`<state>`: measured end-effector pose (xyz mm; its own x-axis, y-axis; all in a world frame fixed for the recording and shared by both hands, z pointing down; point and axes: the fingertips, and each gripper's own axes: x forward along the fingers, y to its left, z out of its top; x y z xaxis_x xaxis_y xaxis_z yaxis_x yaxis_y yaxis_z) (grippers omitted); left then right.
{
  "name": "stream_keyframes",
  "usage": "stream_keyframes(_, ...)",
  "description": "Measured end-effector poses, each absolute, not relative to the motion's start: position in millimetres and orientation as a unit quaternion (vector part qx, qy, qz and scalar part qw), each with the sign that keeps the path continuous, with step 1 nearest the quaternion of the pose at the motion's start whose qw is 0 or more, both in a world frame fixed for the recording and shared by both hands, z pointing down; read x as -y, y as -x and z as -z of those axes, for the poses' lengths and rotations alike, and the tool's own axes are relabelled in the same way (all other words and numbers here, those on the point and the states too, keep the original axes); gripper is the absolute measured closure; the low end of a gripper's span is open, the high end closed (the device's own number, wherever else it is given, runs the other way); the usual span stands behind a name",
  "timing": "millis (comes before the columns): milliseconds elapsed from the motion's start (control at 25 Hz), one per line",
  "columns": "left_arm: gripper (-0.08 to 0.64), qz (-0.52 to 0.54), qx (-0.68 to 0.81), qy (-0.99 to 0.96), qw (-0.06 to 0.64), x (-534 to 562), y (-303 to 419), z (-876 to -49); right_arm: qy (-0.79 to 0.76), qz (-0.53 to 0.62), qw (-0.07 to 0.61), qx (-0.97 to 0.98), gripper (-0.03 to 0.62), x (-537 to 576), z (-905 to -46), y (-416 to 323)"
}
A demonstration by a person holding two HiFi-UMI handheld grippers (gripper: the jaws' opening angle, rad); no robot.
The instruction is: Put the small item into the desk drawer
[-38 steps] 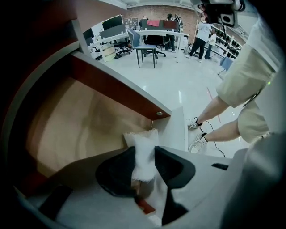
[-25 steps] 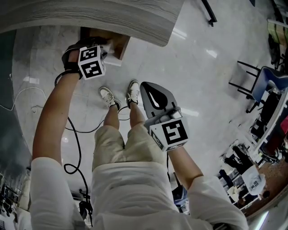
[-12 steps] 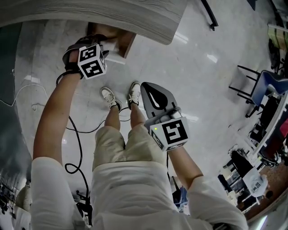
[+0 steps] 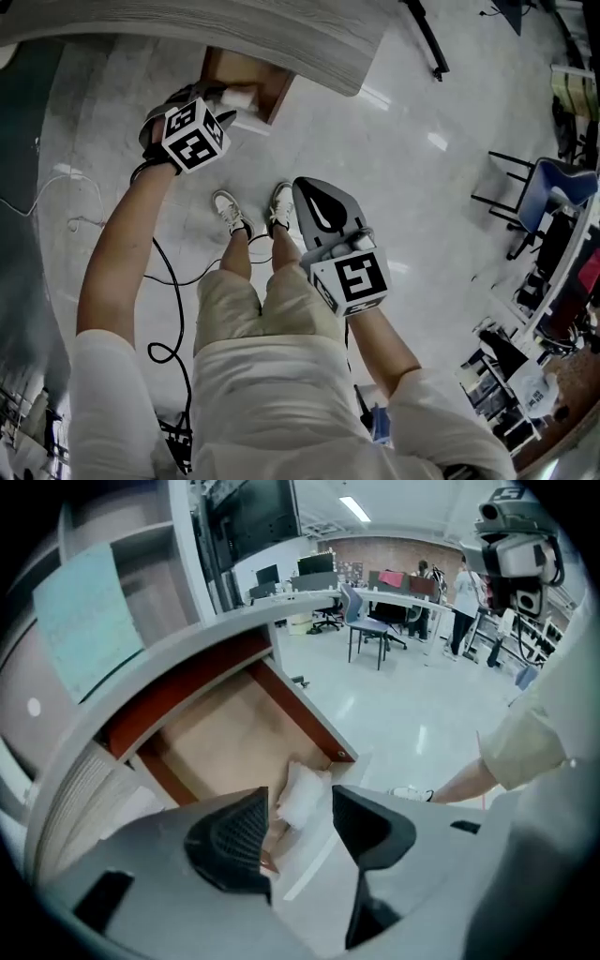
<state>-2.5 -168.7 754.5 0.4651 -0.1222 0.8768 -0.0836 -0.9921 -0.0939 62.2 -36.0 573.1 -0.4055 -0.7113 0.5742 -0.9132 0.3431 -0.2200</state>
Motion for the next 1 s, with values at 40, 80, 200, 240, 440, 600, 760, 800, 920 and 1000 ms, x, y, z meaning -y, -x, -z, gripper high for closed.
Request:
stream_keyframes(40, 0.362, 0.508, -0.069, 0.859, 0.011, 166, 6, -749, -0.509, -0.259, 0.193, 0.798, 0.594, 34, -569, -59)
stream_keyframes(80, 0.362, 0.502, -0.079, 0.861, 0.004, 165, 9, -744, -0.507, -0.256, 0.193, 0.800, 0.594, 32, -564, -57)
stream_keyframes(200, 0.364, 0.485, -0.112, 0.867, -0.016, 162, 20, -725, -0.505, -0.245, 0.194, 0.805, 0.594, 30, -548, -51)
stream_keyframes(240, 0.364, 0.480, -0.121, 0.869, -0.023, 160, 25, -719, -0.504, -0.242, 0.192, 0.807, 0.594, 30, -542, -48)
stream_keyframes(440, 0.387, 0.454, -0.173, 0.872, -0.066, 152, 51, -688, -0.500, -0.241, 0.165, 0.816, 0.594, 32, -502, -36)
stream_keyframes(600, 0.468, 0.446, -0.210, 0.864, -0.100, 143, 74, -670, -0.487, -0.231, 0.153, 0.828, 0.594, 33, -473, -22)
stream_keyframes(760, 0.535, 0.438, -0.241, 0.858, -0.119, 137, 88, -647, -0.472, -0.214, 0.150, 0.842, 0.594, 35, -450, -16)
stream_keyframes(800, 0.541, 0.432, -0.249, 0.858, -0.123, 137, 90, -640, -0.470, -0.210, 0.148, 0.845, 0.594, 36, -444, -16)
stream_keyframes(920, 0.554, 0.406, -0.281, 0.858, -0.142, 139, 94, -612, -0.460, -0.205, 0.143, 0.852, 0.594, 41, -427, -16)
stream_keyframes(1000, 0.554, 0.390, -0.301, 0.857, -0.152, 137, 97, -589, -0.455, -0.206, 0.140, 0.855, 0.595, 42, -416, -19)
